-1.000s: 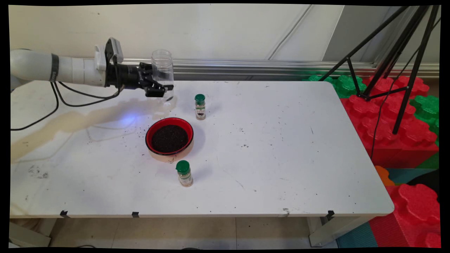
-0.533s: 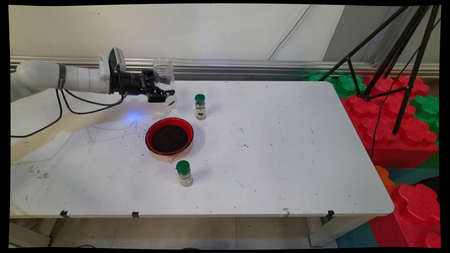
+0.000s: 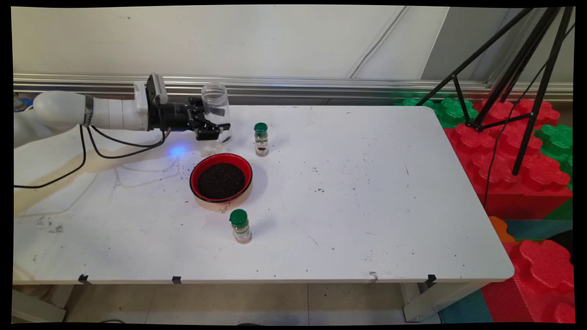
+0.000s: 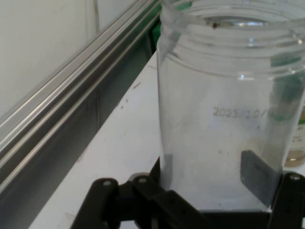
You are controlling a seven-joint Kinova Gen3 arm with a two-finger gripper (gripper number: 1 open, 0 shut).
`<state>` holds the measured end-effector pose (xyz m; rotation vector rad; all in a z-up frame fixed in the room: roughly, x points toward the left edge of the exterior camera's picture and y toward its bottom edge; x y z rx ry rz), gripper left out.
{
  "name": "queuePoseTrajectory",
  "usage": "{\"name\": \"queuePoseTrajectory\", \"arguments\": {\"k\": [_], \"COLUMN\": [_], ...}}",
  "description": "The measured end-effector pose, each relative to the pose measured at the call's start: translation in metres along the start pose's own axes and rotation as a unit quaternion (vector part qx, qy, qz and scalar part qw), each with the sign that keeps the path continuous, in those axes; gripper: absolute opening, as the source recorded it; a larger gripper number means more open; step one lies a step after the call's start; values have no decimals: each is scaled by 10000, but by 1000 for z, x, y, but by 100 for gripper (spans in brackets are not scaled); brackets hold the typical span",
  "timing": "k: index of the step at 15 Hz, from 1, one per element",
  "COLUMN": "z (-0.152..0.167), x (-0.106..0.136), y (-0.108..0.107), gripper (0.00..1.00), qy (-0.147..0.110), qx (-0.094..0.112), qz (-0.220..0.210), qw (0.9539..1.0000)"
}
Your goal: Place the picked object on the table
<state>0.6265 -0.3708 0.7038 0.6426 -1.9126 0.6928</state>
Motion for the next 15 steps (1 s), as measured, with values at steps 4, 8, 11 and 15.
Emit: {"name": "queuePoseTrajectory", "arguments": {"k": [4,8,11,15], "z": [5,7,10,11], "x": [-10,-18,-22,-25], "y": [1,2,2,2], "gripper": [0,0,0,100], "qy": [59,105,140,178], "qx": [2,4,7,13], "qz": [12,20,30,45], "qw": [10000,9999,9999,9998]}}
